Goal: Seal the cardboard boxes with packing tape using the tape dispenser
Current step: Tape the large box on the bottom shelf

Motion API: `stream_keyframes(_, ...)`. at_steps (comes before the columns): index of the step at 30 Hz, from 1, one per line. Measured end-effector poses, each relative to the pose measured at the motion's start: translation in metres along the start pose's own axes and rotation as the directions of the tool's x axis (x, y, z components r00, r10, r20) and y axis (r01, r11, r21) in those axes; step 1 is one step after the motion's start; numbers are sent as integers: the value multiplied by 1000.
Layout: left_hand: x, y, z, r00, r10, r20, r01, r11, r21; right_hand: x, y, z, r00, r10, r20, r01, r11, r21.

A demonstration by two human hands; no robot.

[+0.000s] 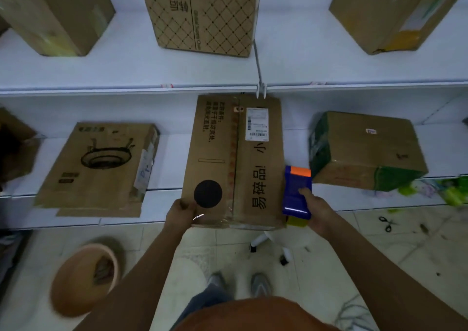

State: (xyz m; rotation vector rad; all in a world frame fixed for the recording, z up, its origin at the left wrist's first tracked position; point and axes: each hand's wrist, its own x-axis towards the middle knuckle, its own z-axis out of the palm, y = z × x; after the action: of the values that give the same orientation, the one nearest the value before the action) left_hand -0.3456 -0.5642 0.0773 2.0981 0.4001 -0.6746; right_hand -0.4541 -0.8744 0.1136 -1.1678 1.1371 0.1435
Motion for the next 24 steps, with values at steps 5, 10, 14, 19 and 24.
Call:
stream_keyframes(5,13,-9,-32,998,61,4,-61,996,59,-13,36,13,993,45,109,-69,970,232)
stream_keyframes(10,18,-27,-28,991,128,-31,-130,986,-101,-18,46,15,998,30,50,-41,972,232)
stream_keyframes(14,15,-34,-25,997,78,-17,-79,927,-368,-21,43,10,1000,-4,31,-3,976,219)
stream_keyframes(19,8,-30,-26,970,241,-11,-239,952,-189,-28,55,14,1000,2,7,-4,969,247)
stream_keyframes(24,17,-13,-41,916,394,73,-387,917,-93,-38,68,9,1000,-6,-8,9,946,325)
